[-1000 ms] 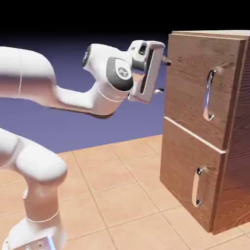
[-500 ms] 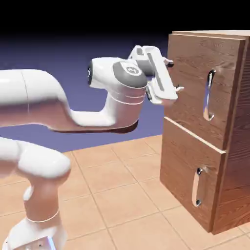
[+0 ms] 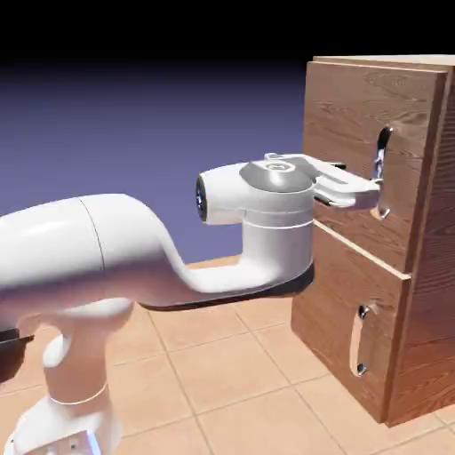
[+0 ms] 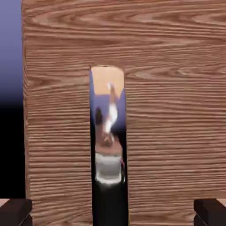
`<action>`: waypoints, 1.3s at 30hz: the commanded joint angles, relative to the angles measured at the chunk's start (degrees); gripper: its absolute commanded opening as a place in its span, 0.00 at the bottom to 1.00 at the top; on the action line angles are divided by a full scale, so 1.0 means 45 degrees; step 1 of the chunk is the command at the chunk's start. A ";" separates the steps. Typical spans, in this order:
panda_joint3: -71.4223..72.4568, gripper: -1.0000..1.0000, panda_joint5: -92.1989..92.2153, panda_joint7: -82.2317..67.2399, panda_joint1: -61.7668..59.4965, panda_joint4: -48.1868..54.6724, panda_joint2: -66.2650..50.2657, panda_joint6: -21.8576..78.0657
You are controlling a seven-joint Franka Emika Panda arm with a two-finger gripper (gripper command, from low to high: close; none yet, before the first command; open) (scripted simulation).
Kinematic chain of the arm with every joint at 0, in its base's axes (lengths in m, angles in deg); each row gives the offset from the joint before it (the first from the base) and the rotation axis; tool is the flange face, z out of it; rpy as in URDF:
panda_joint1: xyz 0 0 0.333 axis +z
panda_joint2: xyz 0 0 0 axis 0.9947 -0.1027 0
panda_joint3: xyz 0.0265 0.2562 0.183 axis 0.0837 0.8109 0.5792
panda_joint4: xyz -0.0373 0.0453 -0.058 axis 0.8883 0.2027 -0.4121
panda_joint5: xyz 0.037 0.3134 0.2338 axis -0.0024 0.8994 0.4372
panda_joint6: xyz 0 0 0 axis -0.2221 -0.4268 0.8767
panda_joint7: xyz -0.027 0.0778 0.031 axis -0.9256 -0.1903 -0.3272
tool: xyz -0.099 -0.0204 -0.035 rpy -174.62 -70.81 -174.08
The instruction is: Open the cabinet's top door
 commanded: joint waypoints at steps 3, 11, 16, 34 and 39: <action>-0.0480 0.50 -0.0156 0.0002 0.1096 0.0740 -0.0199 0.0279; 0.1534 0.00 0.0698 0.0468 -0.1630 -0.2024 -0.0099 0.2652; 0.3699 0.00 0.2156 0.0623 -0.3895 -0.4283 0.0215 0.4746; 1.2006 0.00 1.0073 0.0436 -0.6664 -0.8369 0.1772 1.1750; 1.4314 0.00 1.2428 0.0708 -0.6434 -0.8357 0.1346 1.3724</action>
